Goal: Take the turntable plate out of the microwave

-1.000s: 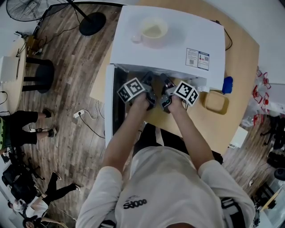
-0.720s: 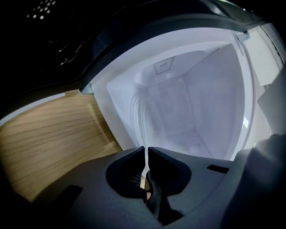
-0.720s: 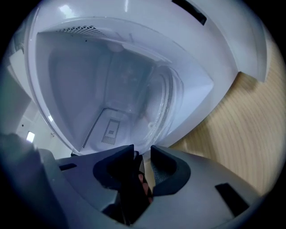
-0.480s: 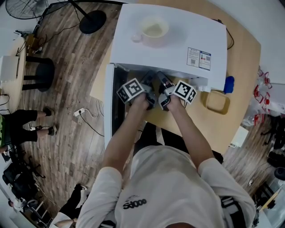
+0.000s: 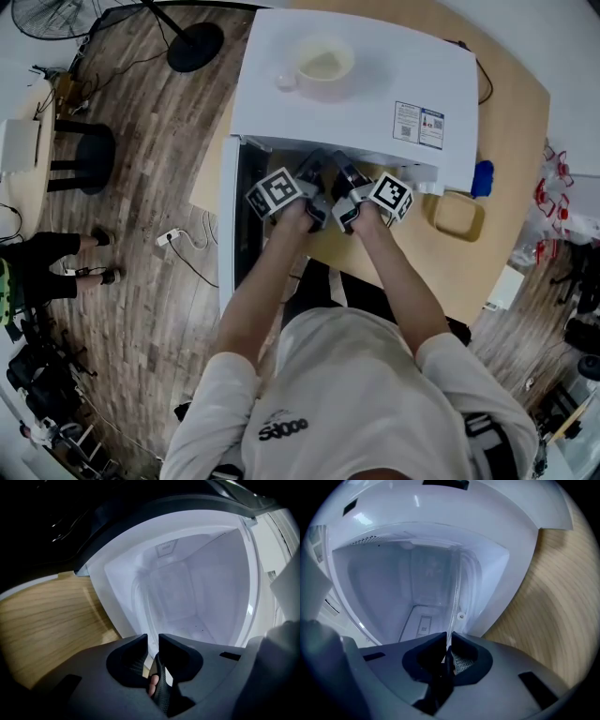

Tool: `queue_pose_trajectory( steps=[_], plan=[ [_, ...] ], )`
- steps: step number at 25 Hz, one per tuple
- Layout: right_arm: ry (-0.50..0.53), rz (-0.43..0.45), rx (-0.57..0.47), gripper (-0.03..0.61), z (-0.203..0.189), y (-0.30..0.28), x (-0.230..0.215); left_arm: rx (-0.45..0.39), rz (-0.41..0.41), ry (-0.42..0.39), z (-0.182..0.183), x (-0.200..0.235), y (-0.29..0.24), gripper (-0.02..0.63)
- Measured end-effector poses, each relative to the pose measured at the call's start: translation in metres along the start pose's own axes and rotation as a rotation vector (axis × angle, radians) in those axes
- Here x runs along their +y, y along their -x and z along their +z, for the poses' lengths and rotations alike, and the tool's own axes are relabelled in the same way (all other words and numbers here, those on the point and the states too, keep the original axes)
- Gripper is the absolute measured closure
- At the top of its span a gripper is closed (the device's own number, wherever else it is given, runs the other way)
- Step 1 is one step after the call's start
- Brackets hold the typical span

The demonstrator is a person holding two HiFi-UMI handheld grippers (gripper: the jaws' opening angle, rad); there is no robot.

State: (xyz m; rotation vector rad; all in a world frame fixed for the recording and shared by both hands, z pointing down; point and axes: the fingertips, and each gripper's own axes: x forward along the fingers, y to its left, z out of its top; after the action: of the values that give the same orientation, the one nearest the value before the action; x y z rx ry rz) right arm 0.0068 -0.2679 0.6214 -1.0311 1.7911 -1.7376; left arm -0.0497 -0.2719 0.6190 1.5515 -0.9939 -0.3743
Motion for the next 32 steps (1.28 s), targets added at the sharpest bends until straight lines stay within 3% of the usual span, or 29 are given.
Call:
queue_pose_trajectory(
  steps=[2,9,12,17,20,23,28,32],
  plan=[
    [0.011,0.022,-0.007,0.549,0.002,0.001,0.003,-0.005,-0.023,0.024,0.0,0.0,-0.002,0.511],
    [0.044,0.065,-0.004,0.549,0.004,-0.001,0.009,-0.009,-0.158,0.107,0.008,-0.012,-0.017,0.509],
    [0.036,0.072,-0.007,0.548,0.004,-0.002,0.011,0.006,-0.134,0.111,0.005,-0.011,-0.017,0.552],
    [0.04,0.011,0.009,0.547,-0.003,0.002,0.004,0.014,-0.091,0.161,-0.002,-0.001,-0.013,0.569],
    [0.035,0.044,-0.003,0.454,-0.002,0.004,0.004,0.016,-0.084,0.156,-0.005,0.006,-0.009,0.572],
    [0.033,0.051,-0.011,0.44,0.0,0.003,0.005,0.017,-0.098,0.169,-0.005,-0.001,-0.007,0.572],
    [-0.009,0.026,-0.038,0.444,0.0,0.003,0.003,0.009,-0.11,0.171,-0.003,-0.009,-0.004,0.572],
    [0.004,0.046,-0.051,0.538,0.002,0.007,0.004,0.024,-0.106,0.177,-0.008,-0.008,-0.001,0.574]
  ],
)
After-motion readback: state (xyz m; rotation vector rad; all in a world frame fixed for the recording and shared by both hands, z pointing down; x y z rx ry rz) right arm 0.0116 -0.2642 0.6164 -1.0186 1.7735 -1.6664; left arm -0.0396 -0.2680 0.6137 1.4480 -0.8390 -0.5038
